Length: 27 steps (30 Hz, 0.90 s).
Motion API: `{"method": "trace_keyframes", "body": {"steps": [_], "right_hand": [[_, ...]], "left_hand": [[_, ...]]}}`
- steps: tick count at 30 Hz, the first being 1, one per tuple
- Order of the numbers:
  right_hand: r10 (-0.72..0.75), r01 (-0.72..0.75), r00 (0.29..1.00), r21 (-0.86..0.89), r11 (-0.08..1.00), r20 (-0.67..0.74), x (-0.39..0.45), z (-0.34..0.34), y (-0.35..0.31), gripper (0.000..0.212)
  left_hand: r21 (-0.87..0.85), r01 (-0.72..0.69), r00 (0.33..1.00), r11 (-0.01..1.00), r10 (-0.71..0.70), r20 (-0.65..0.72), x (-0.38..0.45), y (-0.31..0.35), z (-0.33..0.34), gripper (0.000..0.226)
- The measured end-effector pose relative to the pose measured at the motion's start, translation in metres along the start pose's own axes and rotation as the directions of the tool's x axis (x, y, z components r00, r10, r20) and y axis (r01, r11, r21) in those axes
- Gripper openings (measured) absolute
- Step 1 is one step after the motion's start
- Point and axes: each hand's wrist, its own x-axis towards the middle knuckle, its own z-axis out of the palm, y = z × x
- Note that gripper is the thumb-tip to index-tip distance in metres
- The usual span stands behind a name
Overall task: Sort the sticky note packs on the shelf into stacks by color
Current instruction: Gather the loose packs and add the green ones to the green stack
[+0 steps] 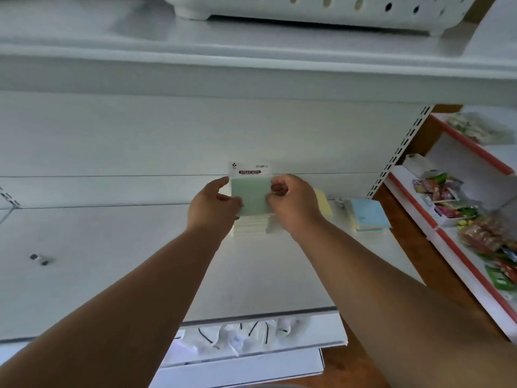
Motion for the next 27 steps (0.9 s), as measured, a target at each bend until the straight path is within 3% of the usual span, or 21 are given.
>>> {"method": "trace_keyframes", "body": {"steps": [6, 11, 15, 27], "right_hand": [[-0.07, 0.08, 0.996, -0.195, 0.978, 0.055, 0.006, 0.019, 0.012, 0.032], [-0.037, 0.045, 0.999, -0.232, 0.972, 0.038, 0.012, 0.022, 0.023, 0.024], [-0.05, 0.06, 0.997, -0.232, 0.971, 0.051, 0.014, 0.021, 0.023, 0.016], [-0.078, 0.085, 0.996, -0.288, 0.954, 0.037, 0.01, 0.023, 0.018, 0.017]], "left_hand": [[0.255, 0.005, 0.998, 0.967, 0.011, -0.062, 0.019, -0.007, 0.006, 0.041], [0.316, -0.022, 0.997, 0.949, 0.042, -0.057, 0.018, -0.009, 0.014, 0.035], [0.344, -0.071, 0.995, 0.936, 0.091, -0.04, 0.016, -0.018, 0.015, 0.044], [0.365, -0.147, 0.988, 0.92, 0.15, 0.018, 0.015, -0.022, 0.009, 0.037]]}}
